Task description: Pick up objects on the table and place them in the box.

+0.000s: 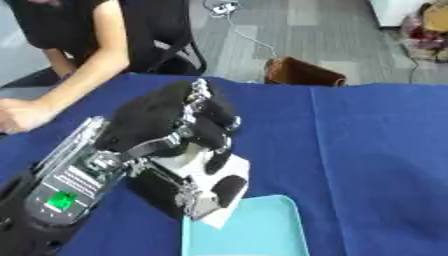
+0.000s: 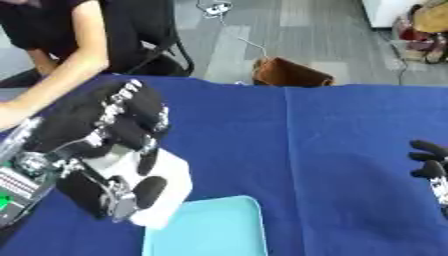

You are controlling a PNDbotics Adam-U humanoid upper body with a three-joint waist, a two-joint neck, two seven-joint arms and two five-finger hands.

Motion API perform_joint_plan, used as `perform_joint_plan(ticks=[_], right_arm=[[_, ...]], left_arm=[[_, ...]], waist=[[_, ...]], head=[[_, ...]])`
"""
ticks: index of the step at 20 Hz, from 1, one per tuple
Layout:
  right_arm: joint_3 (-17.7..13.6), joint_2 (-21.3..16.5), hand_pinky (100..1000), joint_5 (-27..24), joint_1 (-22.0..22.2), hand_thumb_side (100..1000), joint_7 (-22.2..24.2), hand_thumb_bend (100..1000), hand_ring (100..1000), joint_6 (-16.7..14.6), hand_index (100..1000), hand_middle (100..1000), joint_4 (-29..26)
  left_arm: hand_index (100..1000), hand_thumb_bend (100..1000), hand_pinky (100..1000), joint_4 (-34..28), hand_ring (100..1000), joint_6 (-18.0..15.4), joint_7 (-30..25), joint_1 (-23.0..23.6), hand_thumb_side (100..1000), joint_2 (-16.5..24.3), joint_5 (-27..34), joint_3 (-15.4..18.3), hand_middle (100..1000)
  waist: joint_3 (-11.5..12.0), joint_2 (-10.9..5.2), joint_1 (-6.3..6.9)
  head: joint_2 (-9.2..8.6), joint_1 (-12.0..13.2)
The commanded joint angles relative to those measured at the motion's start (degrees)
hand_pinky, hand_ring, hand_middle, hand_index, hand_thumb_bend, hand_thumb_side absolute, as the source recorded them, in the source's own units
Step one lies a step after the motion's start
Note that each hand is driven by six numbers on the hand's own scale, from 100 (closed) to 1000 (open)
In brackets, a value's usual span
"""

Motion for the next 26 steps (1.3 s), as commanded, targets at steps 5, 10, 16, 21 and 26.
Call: perform_joint_plan(ticks=[5,10,16,21,26], right_arm=[[-1.07,-1.25,698,-0.28,-0.94,755,-0.44,100,826,0.31,908,853,-0.21],[-1.38,-1.29,700,-0.35,-1.62,783,-1.0,100,826,0.3,906,852,-0.98],[-1.39,-1.19,700,-0.18,-2.08,782,-1.03,100,826,0.35,905,852,-1.4],[-1.33,-1.02,701,-0.13,-2.03,780,-0.87,100,827,0.33,905,853,-1.41],[-1.35,-1.15,701,-0.13,-1.98,777,-0.89,100,827,0.28,904,853,-1.31]], left_arm=[[100,100,100,-0.91,100,-2.32,-2.64,0.06,581,-0.61,-4.94,-2.89,100],[100,100,100,-0.91,100,-2.82,-4.56,0.5,579,-2.16,-9.12,-5.03,100],[100,100,100,1.92,100,-3.58,-7.18,0.18,588,-4.97,-12.29,-7.31,100],[100,100,100,6.59,100,-5.11,-7.5,0.11,593,-7.03,-14.78,-8.05,100],[100,100,100,8.78,100,-5.8,-6.6,0.33,594,-7.73,-16.53,-8.13,100]], waist=[[-0.84,-0.47,-0.13],[-1.5,-0.14,-0.29],[-1.51,-0.08,-0.59],[-0.88,-0.51,-0.84],[-0.62,-0.35,-1.15]], head=[[-0.17,-0.11],[-0.39,0.14],[0.3,0.79],[8.33,2.19],[13.47,2.3]])
